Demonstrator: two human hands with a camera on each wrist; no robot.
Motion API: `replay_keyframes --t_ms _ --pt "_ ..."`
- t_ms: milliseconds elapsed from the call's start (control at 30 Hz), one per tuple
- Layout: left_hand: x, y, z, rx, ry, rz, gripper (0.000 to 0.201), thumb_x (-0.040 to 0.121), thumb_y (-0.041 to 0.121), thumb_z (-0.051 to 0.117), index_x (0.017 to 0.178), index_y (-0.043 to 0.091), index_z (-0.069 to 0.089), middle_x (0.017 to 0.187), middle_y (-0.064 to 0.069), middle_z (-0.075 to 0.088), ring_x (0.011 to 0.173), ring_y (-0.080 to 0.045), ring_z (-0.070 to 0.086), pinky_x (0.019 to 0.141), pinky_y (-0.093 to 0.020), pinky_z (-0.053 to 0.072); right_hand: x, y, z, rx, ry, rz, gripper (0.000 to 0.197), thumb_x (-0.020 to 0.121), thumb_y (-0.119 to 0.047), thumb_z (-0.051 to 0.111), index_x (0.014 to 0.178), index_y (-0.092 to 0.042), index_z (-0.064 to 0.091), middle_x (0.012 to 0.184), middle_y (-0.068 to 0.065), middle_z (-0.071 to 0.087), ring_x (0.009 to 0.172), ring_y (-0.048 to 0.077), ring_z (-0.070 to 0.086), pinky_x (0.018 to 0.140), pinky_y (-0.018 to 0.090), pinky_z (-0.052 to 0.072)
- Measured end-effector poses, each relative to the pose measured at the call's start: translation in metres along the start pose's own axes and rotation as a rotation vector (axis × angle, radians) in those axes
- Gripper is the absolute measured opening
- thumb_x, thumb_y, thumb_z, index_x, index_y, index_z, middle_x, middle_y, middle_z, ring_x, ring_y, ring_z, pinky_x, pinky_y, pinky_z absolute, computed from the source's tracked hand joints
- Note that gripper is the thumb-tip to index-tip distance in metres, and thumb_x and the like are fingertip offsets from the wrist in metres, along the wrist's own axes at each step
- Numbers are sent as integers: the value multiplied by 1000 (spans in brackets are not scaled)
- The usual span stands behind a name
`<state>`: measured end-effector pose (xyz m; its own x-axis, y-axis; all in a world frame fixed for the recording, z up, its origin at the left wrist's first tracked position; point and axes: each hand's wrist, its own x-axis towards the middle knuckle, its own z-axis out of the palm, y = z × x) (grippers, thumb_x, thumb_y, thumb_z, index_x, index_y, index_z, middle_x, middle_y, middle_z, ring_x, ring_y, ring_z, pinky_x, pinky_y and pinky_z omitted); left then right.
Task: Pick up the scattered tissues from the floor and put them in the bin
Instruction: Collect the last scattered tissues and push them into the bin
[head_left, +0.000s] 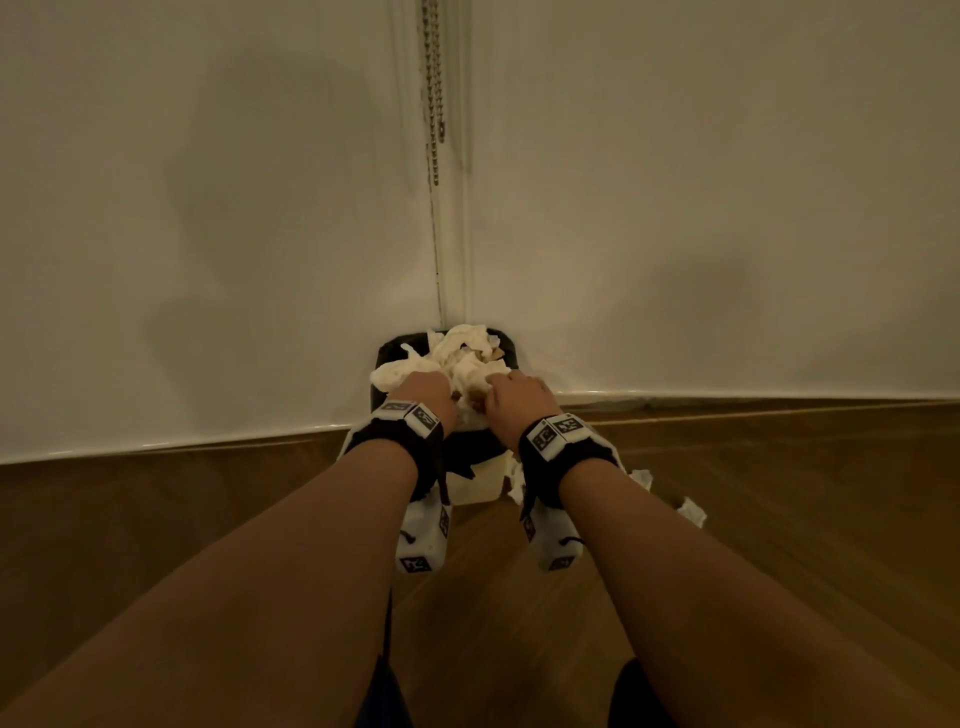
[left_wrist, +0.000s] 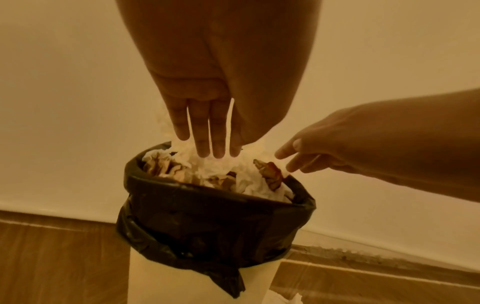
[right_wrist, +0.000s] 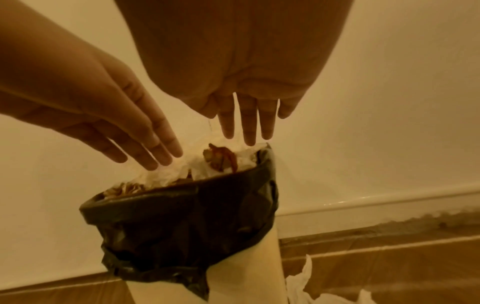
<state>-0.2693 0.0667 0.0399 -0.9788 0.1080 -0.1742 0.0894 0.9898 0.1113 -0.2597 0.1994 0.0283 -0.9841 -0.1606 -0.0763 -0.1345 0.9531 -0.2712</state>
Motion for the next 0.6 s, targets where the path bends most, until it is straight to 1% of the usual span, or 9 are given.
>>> replay_keyframes --t_ms 100,133,200,300,400,433,500,567,600 --pt "-16 13 -15 19 65 22 28 95 20 43 103 6 65 109 -12 65 100 -26 60 79 -30 44 -16 12 -16 15 27 20 38 98 -25 33 128 -11 50 125 14 53 114 31 50 102 38 37" --pt "-21 20 -20 2 88 25 28 95 20 42 103 7 65 109 -11 65 99 -26 60 77 -30 43 -21 16 -21 21 21 34 37 97 -26 35 128 -11 51 124 15 52 114 32 51 101 39 39" --pt "-31 35 -30 -49 128 33 29 95 19 41 108 8 64 112 -10 64 100 -27 60 80 -32 44 -33 26 -31 35 6 71 37 97 -26 36 128 -12 50 125 15 52 116 32 50 100 40 41" --pt "-39 65 -37 -87 172 101 29 94 18 40 100 4 65 108 -14 64 98 -29 60 82 -34 46 -52 48 -44 93 10 138 37 97 -24 38 130 -14 51 130 13 51 119 30 49 101 39 41" --pt "-45 99 -37 -104 174 144 28 94 19 41 90 4 65 98 -15 67 88 -29 62 74 -33 48 -70 76 -57 135 10 192 35 96 -21 41 129 -15 52 130 11 55 118 28 52 97 36 43" --pt "-45 111 -35 -116 161 159 28 93 19 42 90 4 66 96 -15 67 86 -29 63 72 -33 49 -76 87 -61 146 15 210 34 96 -21 42 128 -15 54 129 10 56 117 27 53 95 35 43" --pt "-45 134 -30 -142 120 191 28 92 19 44 98 5 68 100 -13 68 91 -29 63 78 -34 53 -88 110 -69 165 40 256 32 95 -21 43 123 -14 58 125 10 59 113 27 56 92 34 45" --pt "-43 154 -24 -148 93 230 27 92 20 46 105 10 67 108 -10 66 97 -28 62 85 -35 52 -97 136 -73 171 56 310 30 94 -21 46 114 -9 64 116 12 64 105 28 60 87 34 48" --pt "-42 162 -20 -145 86 252 27 92 21 46 106 11 67 110 -9 66 99 -28 62 85 -33 51 -101 149 -73 173 52 344 29 93 -20 47 109 -6 67 110 14 67 100 29 62 84 34 49"
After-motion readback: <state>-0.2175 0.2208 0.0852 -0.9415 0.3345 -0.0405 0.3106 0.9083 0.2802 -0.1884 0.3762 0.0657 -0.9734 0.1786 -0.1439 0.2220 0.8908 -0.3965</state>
